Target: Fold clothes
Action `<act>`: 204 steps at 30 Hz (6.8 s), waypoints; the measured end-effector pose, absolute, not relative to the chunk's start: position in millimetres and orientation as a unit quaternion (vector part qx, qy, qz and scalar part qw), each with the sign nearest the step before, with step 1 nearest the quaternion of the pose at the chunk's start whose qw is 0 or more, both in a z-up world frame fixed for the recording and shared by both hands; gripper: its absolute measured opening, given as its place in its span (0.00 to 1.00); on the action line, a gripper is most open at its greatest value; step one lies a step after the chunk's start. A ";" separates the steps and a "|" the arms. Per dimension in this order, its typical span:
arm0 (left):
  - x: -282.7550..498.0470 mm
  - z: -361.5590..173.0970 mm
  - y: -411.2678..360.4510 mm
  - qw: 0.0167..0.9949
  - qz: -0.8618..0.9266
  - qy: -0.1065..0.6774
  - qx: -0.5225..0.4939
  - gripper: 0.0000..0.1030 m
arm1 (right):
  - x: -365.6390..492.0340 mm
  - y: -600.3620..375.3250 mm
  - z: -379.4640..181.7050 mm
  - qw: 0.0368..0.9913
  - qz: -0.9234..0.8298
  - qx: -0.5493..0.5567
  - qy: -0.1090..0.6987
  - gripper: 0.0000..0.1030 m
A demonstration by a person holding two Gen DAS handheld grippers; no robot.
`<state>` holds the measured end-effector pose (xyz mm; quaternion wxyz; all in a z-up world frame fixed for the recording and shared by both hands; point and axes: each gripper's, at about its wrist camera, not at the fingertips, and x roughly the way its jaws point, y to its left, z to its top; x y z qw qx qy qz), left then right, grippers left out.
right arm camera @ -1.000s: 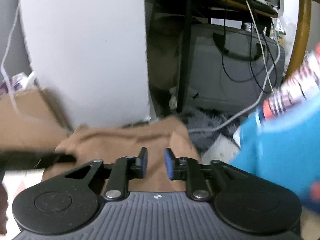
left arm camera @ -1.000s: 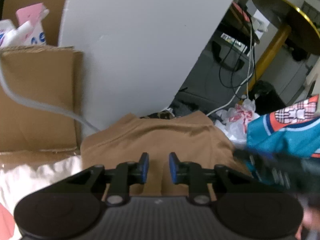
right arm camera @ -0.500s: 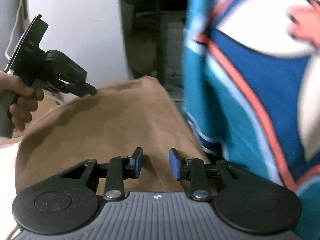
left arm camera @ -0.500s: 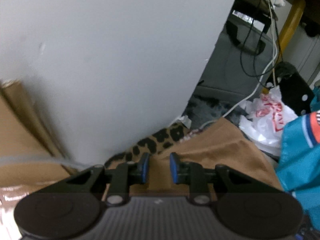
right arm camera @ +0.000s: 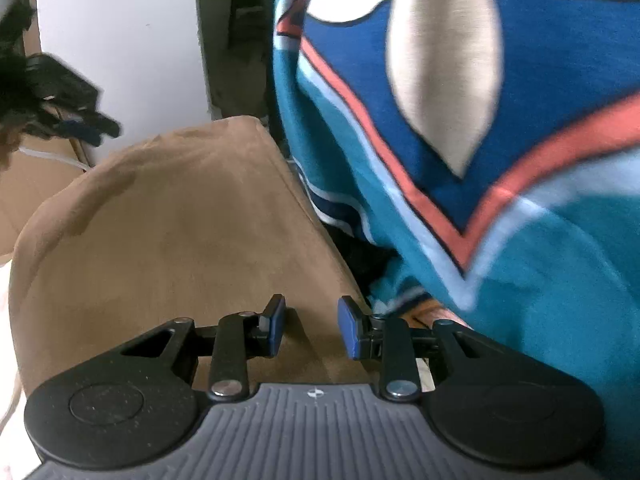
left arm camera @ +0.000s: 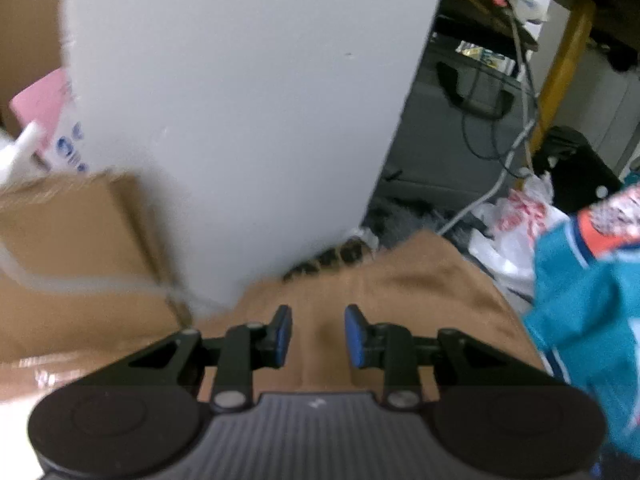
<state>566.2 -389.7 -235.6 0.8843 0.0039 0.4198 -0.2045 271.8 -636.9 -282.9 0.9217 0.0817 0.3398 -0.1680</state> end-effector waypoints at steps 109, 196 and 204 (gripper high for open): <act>99.2 5.0 -119.9 0.878 0.105 0.462 -0.072 0.99 | 1.6 -382.4 34.2 0.898 -0.048 0.162 0.406 0.97; 61.9 -26.8 -110.4 0.818 0.154 0.550 -0.069 0.99 | 27.2 -260.3 -5.4 0.856 0.098 0.050 0.505 0.97; 54.2 -26.1 -117.5 0.817 0.152 0.550 -0.079 0.99 | 28.2 -264.9 -12.1 0.852 0.099 0.050 0.511 0.97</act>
